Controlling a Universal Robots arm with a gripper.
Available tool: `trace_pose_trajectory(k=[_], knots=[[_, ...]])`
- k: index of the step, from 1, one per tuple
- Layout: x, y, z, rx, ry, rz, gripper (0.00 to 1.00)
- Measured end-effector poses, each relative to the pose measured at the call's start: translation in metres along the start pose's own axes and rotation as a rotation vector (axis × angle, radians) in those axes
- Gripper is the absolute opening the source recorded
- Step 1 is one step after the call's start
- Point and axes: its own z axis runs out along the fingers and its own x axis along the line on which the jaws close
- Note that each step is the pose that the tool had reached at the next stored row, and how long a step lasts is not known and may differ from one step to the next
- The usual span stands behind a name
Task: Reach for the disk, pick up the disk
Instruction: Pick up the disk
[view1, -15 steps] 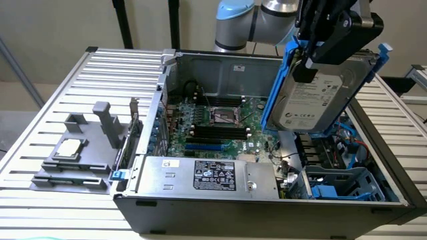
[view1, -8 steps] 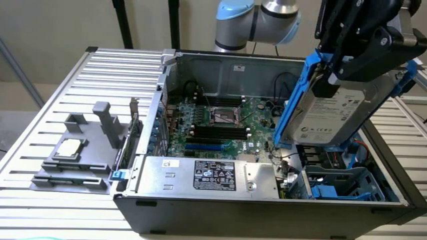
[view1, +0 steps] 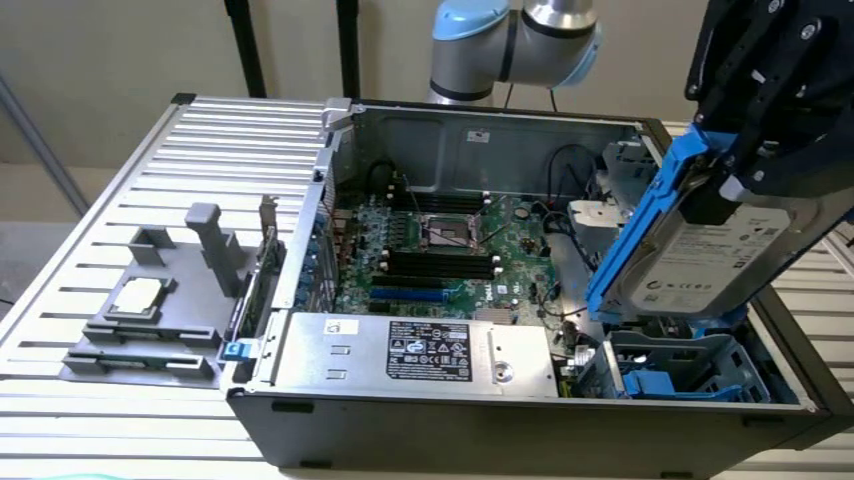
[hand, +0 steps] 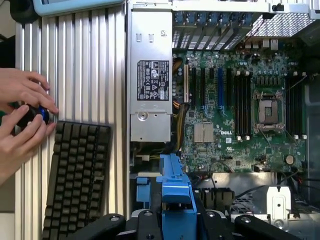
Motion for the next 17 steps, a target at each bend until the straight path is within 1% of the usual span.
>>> trace_pose_trajectory(k=[5, 9, 10, 12, 14, 17], knots=[[0.006, -0.0227, 0.0001, 0.0000, 0.0000, 0.000, 0.33], [0.007, -0.0412, 0.0012, 0.0000, 0.0000, 0.000, 0.33], [0.007, -0.0441, 0.0016, 0.0000, -0.0002, 0.000, 0.33], [0.007, -0.0465, 0.0021, 0.0000, 0.0009, 0.000, 0.33], [0.006, -0.0465, 0.0025, 0.0001, 0.0034, 0.001, 0.33], [0.005, -0.0457, 0.0028, 0.0002, 0.0043, 0.003, 0.33]])
